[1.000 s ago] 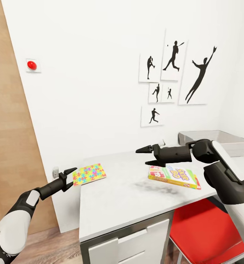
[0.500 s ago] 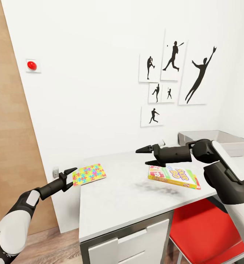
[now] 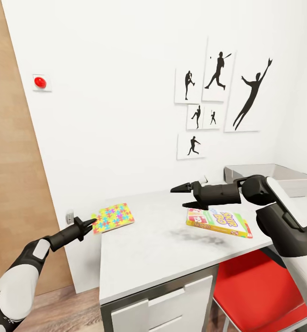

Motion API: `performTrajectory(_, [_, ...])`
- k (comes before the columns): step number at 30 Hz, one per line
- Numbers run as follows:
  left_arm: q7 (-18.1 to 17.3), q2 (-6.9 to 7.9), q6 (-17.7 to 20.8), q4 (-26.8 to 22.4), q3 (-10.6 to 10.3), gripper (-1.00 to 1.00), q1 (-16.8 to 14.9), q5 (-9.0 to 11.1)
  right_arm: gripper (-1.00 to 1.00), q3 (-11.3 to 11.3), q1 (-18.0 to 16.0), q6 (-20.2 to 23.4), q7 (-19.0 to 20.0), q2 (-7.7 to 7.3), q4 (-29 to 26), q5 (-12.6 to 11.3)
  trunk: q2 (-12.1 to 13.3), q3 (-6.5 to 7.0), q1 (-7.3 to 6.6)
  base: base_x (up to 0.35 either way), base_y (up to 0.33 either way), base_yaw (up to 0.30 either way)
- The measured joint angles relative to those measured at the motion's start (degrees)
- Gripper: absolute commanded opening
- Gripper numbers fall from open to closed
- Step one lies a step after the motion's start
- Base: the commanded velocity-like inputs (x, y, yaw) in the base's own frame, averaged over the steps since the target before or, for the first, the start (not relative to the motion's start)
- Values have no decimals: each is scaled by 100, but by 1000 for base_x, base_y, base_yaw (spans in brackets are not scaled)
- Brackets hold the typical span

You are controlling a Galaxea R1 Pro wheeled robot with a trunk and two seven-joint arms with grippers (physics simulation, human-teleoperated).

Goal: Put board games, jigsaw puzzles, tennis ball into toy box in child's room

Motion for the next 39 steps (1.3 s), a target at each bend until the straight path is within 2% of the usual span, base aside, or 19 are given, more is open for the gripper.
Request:
performTrajectory(13, [-6,-13,-17,0,-5,-100,0,-14,100,0,-1,-4,-1,0,-3,-2,0,0,0,0,0,0])
performTrajectory(26, [-141,1,5,0,-13,-100,4,-40,100,-8,-1,16,2,-6,-20,-11,520,233,-285,0,0,0])
performTrajectory(28, [-261,18,17,-3,-23,-100,10,-34,100,-9,-1,24,5,-8,-33,-13,600,269,-329,0,0,0])
performTrajectory(32, [-774,72,55,-40,-51,-100,31,-40,100,16,0,16,6,3,-42,-15,761,341,-417,0,0,0])
performTrajectory(34, [-1017,186,66,-53,-59,-100,44,-49,100,26,2,12,7,13,-43,-15,841,377,-461,0,0,0])
performTrajectory(39, [-1353,409,89,-59,-68,-100,73,-65,100,34,6,-1,8,35,-44,-15,1041,466,-571,0,0,0])
